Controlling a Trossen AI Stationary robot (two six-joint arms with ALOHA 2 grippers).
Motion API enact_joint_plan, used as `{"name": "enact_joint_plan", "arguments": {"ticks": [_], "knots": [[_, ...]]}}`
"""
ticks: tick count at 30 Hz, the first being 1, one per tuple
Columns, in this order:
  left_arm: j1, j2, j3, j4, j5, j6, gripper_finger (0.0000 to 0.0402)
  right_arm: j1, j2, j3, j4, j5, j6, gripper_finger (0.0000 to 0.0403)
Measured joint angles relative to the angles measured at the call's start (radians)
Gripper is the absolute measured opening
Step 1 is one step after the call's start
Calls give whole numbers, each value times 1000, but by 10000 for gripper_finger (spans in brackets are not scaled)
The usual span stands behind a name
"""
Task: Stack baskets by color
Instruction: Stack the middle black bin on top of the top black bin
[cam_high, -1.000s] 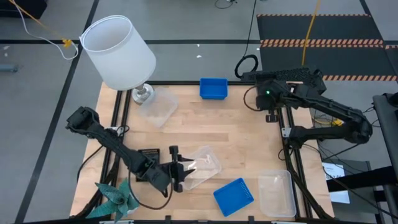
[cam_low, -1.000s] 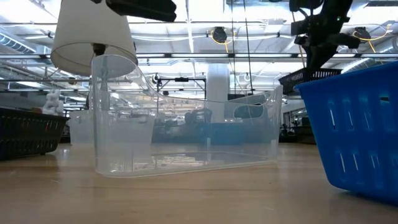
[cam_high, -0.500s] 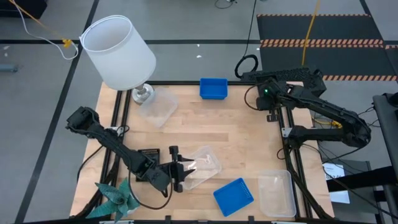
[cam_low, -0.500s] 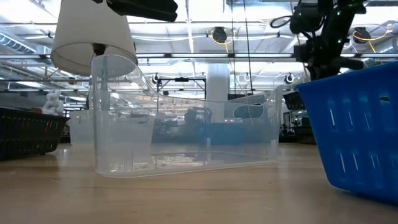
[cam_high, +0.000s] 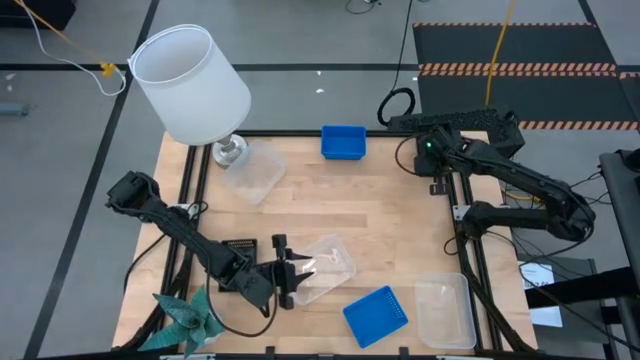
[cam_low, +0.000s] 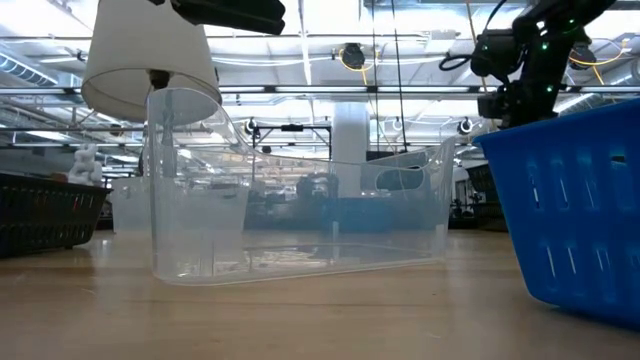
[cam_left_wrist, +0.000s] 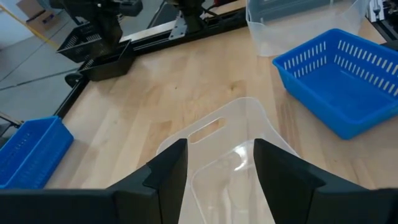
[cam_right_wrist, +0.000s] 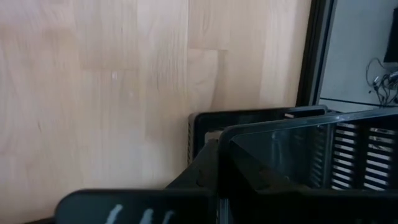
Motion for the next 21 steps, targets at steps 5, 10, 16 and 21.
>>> {"name": "enact_joint_plan", "arguments": {"ticks": [5,10,16,21], "knots": [[0,0,0,0,1,0,186,-14,0,-1,9,0,0,6],[0,0,0,0,1,0,186,-31,0,-1,18,-4,-1,6],[0,0,0,0,1,-3,186,-62,0,-26,74,-46,-20,6],[0,0,0,0,1,-2,186,-92,1,-86,98,-53,-56,6]]}}
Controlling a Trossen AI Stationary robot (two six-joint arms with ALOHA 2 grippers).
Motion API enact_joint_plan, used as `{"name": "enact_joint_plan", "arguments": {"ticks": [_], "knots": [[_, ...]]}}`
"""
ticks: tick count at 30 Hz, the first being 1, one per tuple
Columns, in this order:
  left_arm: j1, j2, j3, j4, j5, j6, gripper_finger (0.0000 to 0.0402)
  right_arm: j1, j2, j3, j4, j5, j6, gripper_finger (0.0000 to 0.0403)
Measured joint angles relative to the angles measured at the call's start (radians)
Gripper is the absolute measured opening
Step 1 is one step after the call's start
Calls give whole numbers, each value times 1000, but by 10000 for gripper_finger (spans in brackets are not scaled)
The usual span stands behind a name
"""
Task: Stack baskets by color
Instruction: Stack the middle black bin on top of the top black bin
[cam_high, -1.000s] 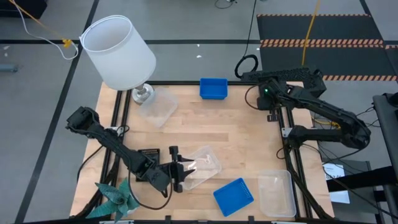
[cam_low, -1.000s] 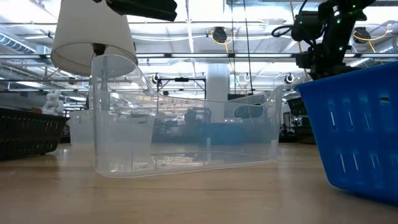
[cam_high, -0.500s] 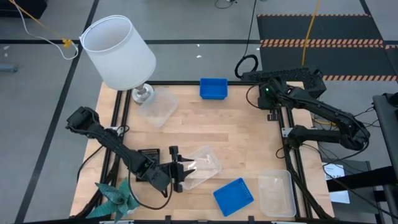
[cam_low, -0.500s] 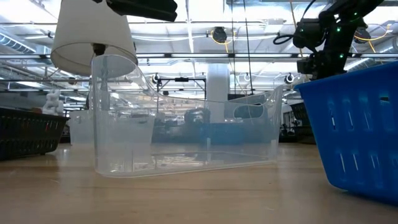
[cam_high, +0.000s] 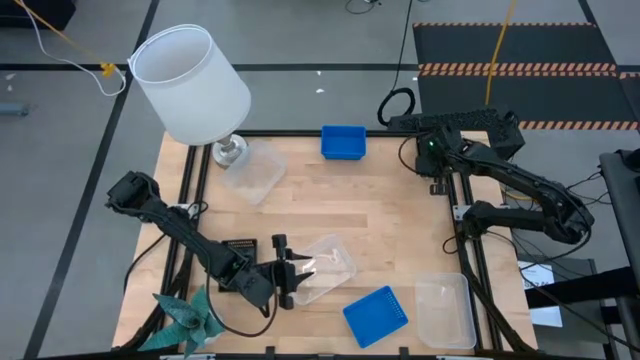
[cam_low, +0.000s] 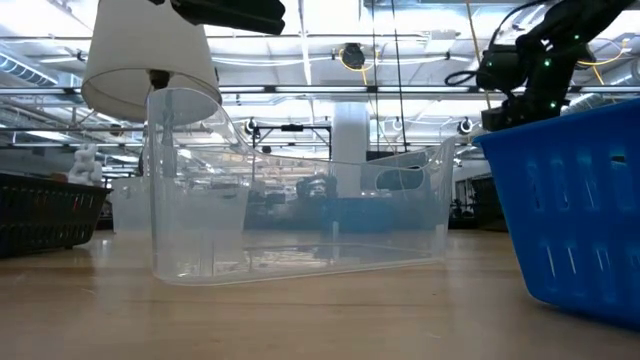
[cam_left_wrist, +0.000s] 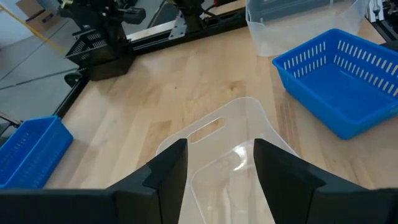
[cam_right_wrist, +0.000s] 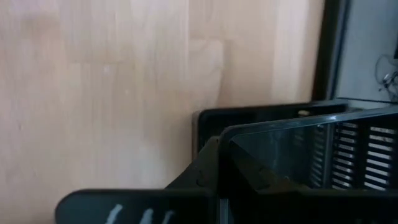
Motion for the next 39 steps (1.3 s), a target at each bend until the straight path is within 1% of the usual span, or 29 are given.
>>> {"name": "enact_joint_plan", "arguments": {"ticks": [12,15,18,28,32,39], "knots": [[0,0,0,0,0,-1,186,-12,0,-4,16,-2,1,6],[0,0,0,0,0,-1,186,-17,0,-4,18,-27,0,7],[0,0,0,0,0,-1,186,-29,3,-4,27,-49,0,14],[-1,0,0,-1,0,-3,186,-46,5,-4,43,-51,4,36],[-1,0,1,-1,0,-3,186,-46,5,-4,43,-54,16,52],[-1,0,1,-1,0,-3,186,-46,5,-4,54,-53,30,99]]}}
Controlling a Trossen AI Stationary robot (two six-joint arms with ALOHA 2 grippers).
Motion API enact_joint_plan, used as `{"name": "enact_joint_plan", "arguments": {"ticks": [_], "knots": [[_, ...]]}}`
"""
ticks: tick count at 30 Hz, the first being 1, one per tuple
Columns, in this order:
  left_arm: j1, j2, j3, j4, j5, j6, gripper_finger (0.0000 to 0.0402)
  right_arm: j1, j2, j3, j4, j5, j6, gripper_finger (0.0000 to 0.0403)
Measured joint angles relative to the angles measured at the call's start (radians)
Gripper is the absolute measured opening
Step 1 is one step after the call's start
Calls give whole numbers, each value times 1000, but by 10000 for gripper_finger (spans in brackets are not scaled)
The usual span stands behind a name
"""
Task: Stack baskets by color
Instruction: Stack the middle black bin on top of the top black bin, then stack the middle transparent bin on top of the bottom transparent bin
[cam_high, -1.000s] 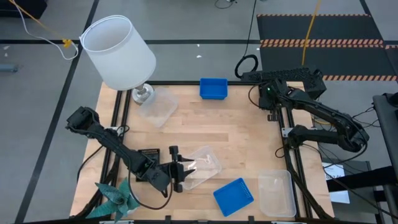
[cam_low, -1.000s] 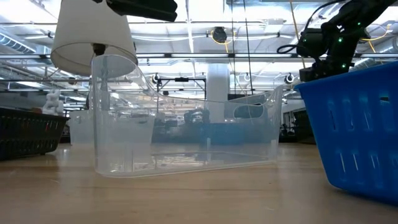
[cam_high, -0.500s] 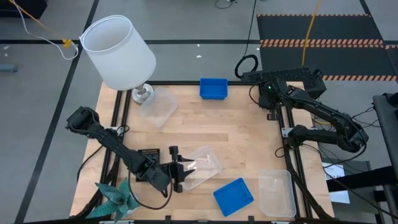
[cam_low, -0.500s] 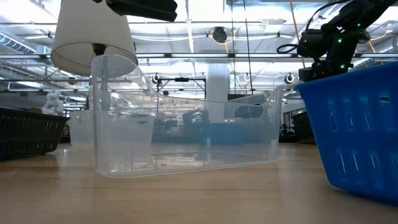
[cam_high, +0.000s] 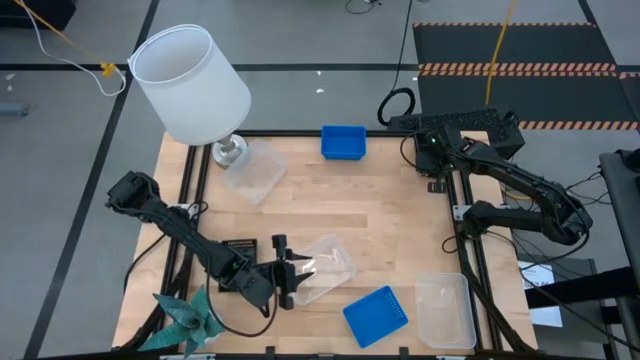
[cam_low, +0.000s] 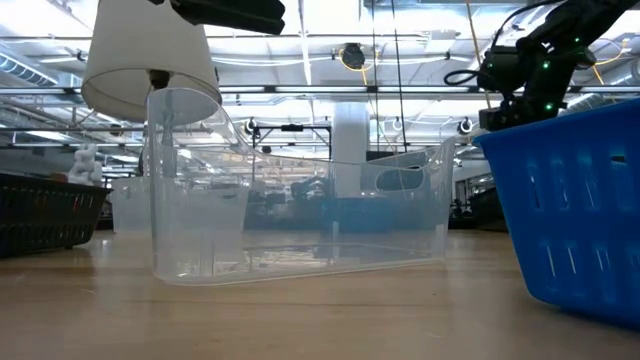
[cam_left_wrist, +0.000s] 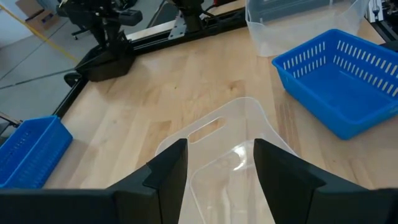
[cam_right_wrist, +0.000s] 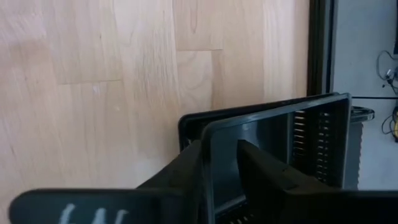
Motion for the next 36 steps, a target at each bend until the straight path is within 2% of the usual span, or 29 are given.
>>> {"name": "enact_joint_plan", "arguments": {"ticks": [7,14,19,25,31,36], "knots": [[0,0,0,-1,0,2,186,0,-19,0,7,0,19,131],[0,0,0,-1,0,2,186,1,-93,0,15,2,56,165],[0,0,0,0,0,4,186,40,-159,10,13,3,108,169],[16,0,0,1,0,14,186,196,-223,87,13,0,321,157],[32,0,0,1,12,10,186,413,-228,171,13,-1,520,151],[24,0,0,-26,34,11,186,601,-225,188,28,13,679,150]]}}
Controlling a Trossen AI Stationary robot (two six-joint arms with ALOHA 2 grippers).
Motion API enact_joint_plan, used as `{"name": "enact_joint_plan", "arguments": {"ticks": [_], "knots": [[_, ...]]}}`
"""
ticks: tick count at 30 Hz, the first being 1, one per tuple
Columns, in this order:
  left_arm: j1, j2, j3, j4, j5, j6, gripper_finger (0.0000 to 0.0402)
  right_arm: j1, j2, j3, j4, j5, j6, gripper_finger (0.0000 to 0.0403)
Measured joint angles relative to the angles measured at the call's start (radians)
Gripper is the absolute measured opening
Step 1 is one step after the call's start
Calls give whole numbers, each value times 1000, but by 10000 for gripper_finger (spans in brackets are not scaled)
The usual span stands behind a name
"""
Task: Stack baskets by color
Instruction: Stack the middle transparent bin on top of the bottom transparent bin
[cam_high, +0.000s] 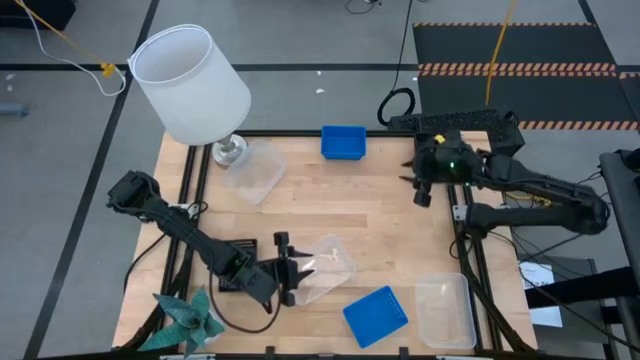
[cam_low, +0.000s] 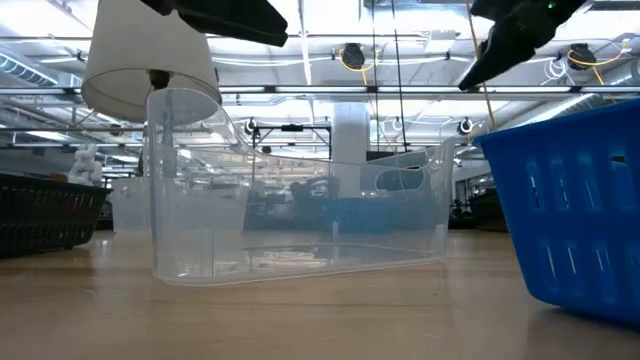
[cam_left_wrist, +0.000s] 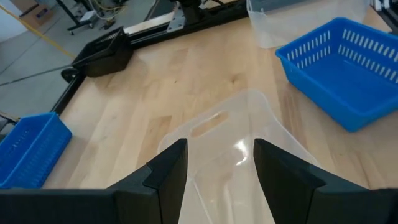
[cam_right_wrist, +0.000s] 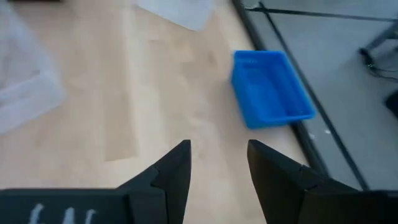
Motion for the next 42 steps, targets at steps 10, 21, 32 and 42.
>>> {"name": "enact_joint_plan", "arguments": {"ticks": [10,21,32,42], "knots": [[-10,0,0,-4,0,-8,186,97,105,-33,-122,443,281,146],[-14,0,0,-15,2,-36,186,-102,304,-36,3,279,288,72],[-60,0,0,-186,181,-72,186,78,214,-35,121,-194,273,47],[-76,0,43,-293,402,-89,187,319,171,-35,72,-152,362,47]]}}
